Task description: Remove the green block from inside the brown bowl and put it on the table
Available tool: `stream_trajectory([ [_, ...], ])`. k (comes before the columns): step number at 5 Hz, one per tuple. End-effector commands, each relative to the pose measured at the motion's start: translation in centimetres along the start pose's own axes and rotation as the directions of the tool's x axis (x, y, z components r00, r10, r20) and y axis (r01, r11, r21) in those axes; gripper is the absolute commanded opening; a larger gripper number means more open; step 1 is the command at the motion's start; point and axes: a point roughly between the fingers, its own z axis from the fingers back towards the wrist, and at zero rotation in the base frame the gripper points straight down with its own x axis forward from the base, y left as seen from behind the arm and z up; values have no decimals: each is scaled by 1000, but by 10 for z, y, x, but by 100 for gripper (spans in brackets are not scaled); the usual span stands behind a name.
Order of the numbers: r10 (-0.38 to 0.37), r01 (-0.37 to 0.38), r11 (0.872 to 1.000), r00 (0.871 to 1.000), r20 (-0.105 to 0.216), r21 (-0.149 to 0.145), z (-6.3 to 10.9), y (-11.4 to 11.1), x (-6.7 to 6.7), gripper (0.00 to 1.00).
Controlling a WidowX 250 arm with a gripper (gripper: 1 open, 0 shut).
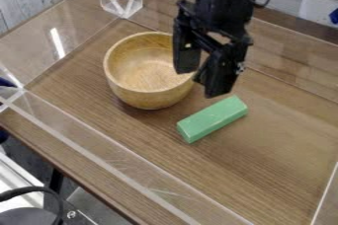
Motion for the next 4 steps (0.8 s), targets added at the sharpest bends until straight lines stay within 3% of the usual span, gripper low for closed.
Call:
stream_trajectory([
  [1,16,-15,1000,998,61,-10,3,7,9,100],
  [3,39,-38,999,997,74,-17,-19,15,-9,100],
  [4,17,-17,1000,998,61,-12,-20,17,-17,100],
])
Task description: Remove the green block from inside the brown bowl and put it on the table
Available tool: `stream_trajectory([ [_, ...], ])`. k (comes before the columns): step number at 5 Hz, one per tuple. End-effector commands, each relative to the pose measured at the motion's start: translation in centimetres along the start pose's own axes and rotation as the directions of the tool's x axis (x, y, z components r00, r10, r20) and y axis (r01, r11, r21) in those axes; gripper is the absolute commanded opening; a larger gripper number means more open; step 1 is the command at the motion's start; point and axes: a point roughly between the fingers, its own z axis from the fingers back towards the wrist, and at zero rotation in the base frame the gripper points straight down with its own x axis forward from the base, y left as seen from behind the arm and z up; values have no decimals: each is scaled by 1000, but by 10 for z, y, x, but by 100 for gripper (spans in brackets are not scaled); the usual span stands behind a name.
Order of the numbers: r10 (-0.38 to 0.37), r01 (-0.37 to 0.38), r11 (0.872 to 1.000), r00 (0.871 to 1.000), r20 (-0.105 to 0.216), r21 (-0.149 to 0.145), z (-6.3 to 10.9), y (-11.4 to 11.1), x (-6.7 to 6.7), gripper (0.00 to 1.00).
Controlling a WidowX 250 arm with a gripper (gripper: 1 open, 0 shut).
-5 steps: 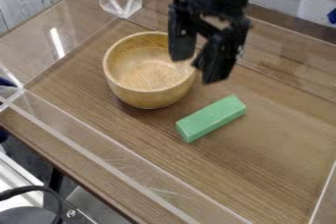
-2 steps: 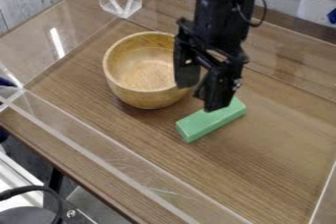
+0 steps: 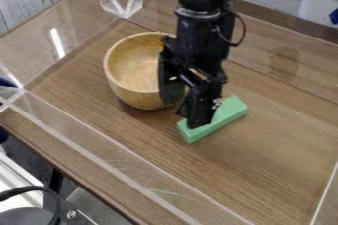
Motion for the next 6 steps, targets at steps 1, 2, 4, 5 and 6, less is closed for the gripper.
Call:
stream_trajectory([
  [1,-110,109,993,994,28,40,15,-1,4,100],
  [2,6,-7,1000,998,59,7,6,-1,15,100],
  [4,192,-189,981,978,84,-45,-21,-2,36,100],
  [5,175,-175,984,983,55,-12,-33,-1,38,100],
  [6,168,-169,986,985,25,10,-41,1,39,100],
])
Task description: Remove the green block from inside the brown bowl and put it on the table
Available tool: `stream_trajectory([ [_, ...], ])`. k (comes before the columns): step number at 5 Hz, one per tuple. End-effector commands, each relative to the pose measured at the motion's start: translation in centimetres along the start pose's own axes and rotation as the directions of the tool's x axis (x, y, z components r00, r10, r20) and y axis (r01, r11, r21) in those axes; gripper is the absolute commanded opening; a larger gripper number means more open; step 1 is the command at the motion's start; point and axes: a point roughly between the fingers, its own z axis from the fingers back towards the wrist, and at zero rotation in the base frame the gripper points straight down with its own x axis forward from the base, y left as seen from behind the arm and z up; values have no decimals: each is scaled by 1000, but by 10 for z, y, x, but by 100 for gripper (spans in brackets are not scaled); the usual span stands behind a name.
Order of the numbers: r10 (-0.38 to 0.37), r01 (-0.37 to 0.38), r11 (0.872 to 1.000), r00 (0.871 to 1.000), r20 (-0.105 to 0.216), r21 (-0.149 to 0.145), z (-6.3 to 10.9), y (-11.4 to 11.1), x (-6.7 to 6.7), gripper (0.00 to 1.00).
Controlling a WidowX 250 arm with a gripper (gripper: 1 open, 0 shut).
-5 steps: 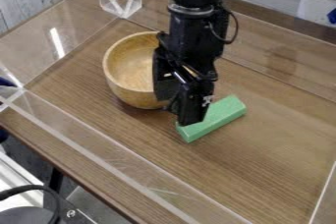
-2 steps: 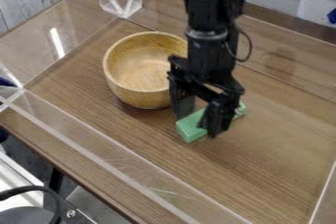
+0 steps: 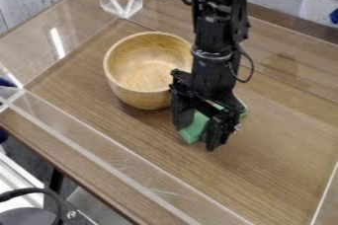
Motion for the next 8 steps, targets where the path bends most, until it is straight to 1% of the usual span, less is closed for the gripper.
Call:
stream_trajectory([
  [1,-48,43,998,995,92,53,37,-6,3,100],
  [2,-55,40,995,982,180,86,65,-3,0,100],
  [3,-62,36,994,966,253,105,84,4,-3,100],
  [4,-59,27,993,956,287,113,104,7,3,100],
  [5,-60,27,994,949,309,110,109,9,6,100],
  [7,-86,63,994,949,304,86,105,10,4,100],
  [8,-70,52,996,956,287,70,101,9,9,100],
])
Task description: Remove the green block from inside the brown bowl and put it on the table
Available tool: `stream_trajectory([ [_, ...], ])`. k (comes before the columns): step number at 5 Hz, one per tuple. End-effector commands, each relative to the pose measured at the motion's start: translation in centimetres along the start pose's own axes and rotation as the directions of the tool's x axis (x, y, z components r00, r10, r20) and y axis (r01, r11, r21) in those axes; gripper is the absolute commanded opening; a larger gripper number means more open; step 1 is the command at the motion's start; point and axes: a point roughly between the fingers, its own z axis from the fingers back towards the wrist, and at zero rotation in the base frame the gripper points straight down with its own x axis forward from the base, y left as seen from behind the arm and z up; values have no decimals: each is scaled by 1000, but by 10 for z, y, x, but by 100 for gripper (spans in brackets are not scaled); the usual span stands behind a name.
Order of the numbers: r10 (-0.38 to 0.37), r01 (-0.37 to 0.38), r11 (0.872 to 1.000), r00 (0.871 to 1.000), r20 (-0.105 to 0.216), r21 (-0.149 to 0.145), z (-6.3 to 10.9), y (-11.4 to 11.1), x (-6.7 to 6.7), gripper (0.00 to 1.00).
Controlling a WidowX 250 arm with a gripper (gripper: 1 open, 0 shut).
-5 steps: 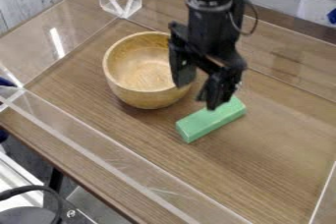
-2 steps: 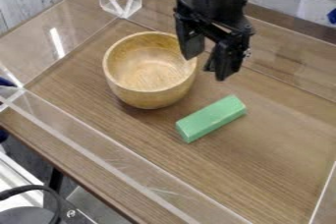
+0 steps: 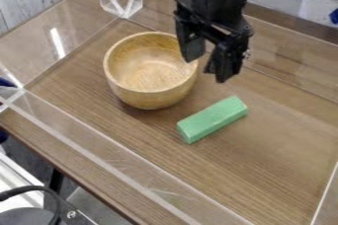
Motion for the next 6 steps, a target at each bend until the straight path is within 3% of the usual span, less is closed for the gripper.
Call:
stream_trajectory([
  [1,18,-18,1000,999,35,-1,9,-1,13,100],
  [3,7,-5,1000,997,76,-23,-12,18,-16,100],
  [4,-17,19,999,995,102,-27,-20,23,-19,100],
  [6,8,-9,1000,996,91,11,-16,18,19,100],
])
